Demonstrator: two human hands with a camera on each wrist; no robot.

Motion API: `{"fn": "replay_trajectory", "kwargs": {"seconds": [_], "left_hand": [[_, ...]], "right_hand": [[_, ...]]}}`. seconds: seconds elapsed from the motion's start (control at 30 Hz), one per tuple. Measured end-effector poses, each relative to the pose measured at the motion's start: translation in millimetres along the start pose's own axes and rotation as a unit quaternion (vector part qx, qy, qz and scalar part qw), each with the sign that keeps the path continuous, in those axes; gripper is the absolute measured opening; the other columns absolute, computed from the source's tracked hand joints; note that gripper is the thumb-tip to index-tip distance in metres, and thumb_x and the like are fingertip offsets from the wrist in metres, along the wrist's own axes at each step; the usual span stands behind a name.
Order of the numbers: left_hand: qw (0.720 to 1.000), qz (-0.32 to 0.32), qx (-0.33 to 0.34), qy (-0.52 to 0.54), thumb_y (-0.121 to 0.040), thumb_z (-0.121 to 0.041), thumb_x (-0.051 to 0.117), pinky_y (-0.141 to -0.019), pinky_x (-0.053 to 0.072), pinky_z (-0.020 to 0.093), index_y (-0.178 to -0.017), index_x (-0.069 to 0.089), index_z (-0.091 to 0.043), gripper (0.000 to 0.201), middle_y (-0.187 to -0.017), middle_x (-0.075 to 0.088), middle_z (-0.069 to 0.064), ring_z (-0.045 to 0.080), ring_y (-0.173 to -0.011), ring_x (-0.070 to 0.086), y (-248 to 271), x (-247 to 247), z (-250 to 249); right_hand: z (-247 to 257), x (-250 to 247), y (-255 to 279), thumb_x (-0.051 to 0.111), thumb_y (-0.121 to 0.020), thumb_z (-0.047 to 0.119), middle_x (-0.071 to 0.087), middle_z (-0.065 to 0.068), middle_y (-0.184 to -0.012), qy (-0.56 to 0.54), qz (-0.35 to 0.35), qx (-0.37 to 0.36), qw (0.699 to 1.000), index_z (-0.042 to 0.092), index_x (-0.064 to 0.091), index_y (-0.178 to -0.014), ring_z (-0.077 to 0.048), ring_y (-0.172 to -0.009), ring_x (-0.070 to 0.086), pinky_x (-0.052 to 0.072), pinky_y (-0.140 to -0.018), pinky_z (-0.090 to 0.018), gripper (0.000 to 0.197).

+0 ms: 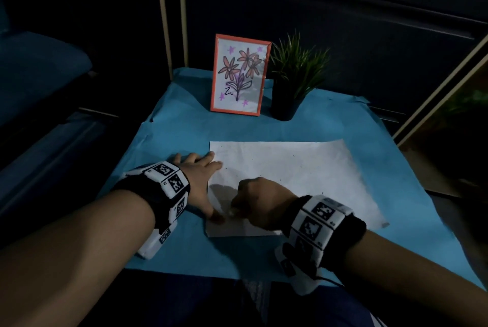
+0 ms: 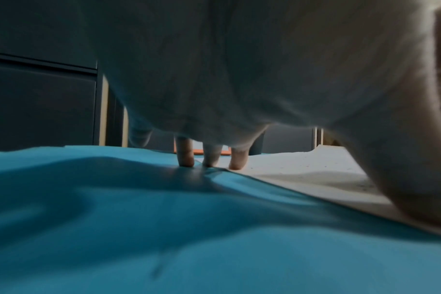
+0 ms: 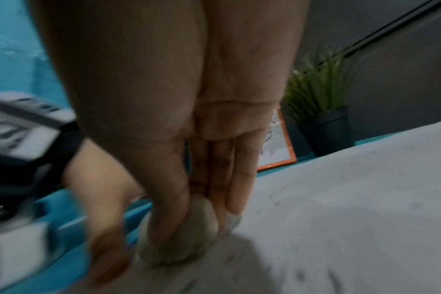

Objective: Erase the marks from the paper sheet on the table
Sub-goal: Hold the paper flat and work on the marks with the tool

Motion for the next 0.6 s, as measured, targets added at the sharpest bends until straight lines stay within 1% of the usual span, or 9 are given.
{"fn": "replay_trajectory", "kwargs": {"seconds": [0.03, 0.1, 0.17, 0.2, 0.3, 0.4, 0.5, 0.53, 0.6], "left_hand": [[1.0, 0.0, 0.001, 0.0, -0.053, -0.086, 0.064, -0.118, 0.002, 0.05, -0.152, -0.003, -0.035, 0.131, -0.161, -0.015, -0.007, 0.022, -0.148, -0.002, 1, 0, 0], [1.0, -0.004, 0.002, -0.003, -0.054, -0.086, 0.064, -0.118, 0.001, 0.051, -0.153, -0.003, -0.034, 0.13, -0.161, -0.014, -0.007, 0.022, -0.148, -0.002, 1, -1, 0], [1.0, -0.007, -0.002, 0.002, -0.054, -0.085, 0.065, -0.118, 0.0, 0.051, -0.153, -0.002, -0.034, 0.129, -0.161, -0.013, -0.004, 0.022, -0.148, -0.002, 2, 0, 1], [1.0, -0.005, -0.005, 0.006, -0.054, -0.085, 0.065, -0.118, -0.001, 0.052, -0.153, -0.003, -0.034, 0.13, -0.161, -0.013, -0.003, 0.022, -0.148, -0.003, 2, 1, 2], [1.0, -0.003, -0.008, 0.004, -0.054, -0.087, 0.062, -0.118, -0.001, 0.054, -0.152, -0.006, -0.035, 0.131, -0.161, -0.014, -0.003, 0.021, -0.148, -0.005, 0, 4, 3], [1.0, -0.012, -0.006, -0.003, -0.053, -0.086, 0.063, -0.118, -0.001, 0.054, -0.153, -0.006, -0.033, 0.132, -0.161, -0.013, -0.003, 0.022, -0.148, -0.004, 0, 5, 2], [1.0, -0.004, -0.007, -0.009, -0.054, -0.086, 0.062, -0.118, -0.001, 0.053, -0.152, -0.007, -0.033, 0.132, -0.161, -0.014, -0.003, 0.022, -0.148, -0.004, 1, 3, 1], [1.0, 0.002, -0.008, -0.011, -0.054, -0.086, 0.062, -0.118, -0.002, 0.053, -0.152, -0.007, -0.033, 0.131, -0.161, -0.014, -0.003, 0.022, -0.148, -0.005, 1, 2, 2], [1.0, 0.022, -0.007, -0.009, -0.056, -0.085, 0.062, -0.117, -0.004, 0.052, -0.152, -0.007, -0.034, 0.129, -0.161, -0.015, -0.003, 0.023, -0.148, -0.006, 1, -2, 1]], "right_hand": [[-2, -4, -2, 0.055, -0.093, 0.032, 0.064, -0.004, -0.11, -0.008, 0.002, 0.008, 1.0, 0.021, 0.071, -0.107, -0.025, -0.102, 0.057, 0.042, -0.083, -0.026, 0.023], [-8, -15, -8, 0.058, -0.091, 0.029, 0.067, -0.002, -0.109, -0.042, -0.034, 0.038, 0.998, 0.023, 0.072, -0.105, -0.022, -0.101, 0.059, 0.045, -0.086, -0.028, 0.02], [-11, -22, -15, 0.059, -0.09, 0.027, 0.068, -0.005, -0.107, -0.051, -0.083, 0.055, 0.994, 0.019, 0.073, -0.103, -0.024, -0.1, 0.061, 0.049, -0.087, -0.032, 0.021], [-10, -22, -18, 0.058, -0.091, 0.027, 0.069, -0.006, -0.106, -0.044, -0.089, 0.055, 0.994, 0.018, 0.073, -0.102, -0.025, -0.099, 0.061, 0.049, -0.086, -0.032, 0.022], [-5, -9, -14, 0.054, -0.092, 0.028, 0.065, -0.008, -0.104, -0.008, -0.067, 0.029, 0.997, 0.017, 0.073, -0.1, -0.027, -0.096, 0.059, 0.043, -0.077, -0.028, 0.023], [-1, 2, 2, 0.053, -0.094, 0.029, 0.061, -0.008, -0.108, -0.006, -0.029, -0.017, 0.999, 0.018, 0.071, -0.106, -0.027, -0.1, 0.056, 0.043, -0.084, -0.026, 0.024], [-1, 0, 14, 0.054, -0.094, 0.032, 0.061, -0.007, -0.111, -0.004, 0.011, -0.04, 0.999, 0.018, 0.071, -0.11, -0.026, -0.102, 0.056, 0.046, -0.091, -0.034, 0.027], [-4, -2, 16, 0.056, -0.093, 0.03, 0.061, -0.007, -0.111, -0.011, -0.006, -0.035, 0.999, 0.019, 0.071, -0.11, -0.025, -0.102, 0.056, 0.046, -0.09, -0.034, 0.026], [-16, -9, 20, 0.06, -0.09, 0.025, 0.06, -0.006, -0.108, -0.05, -0.084, -0.003, 0.995, 0.018, 0.072, -0.107, -0.025, -0.1, 0.058, 0.046, -0.086, -0.03, 0.022]]}}
Point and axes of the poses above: each hand's wrist, its own y-axis away from the middle knuckle, its own x-axis out of the palm, z = x × y, the point moved 3 cm from there along -y, towards the middle knuckle
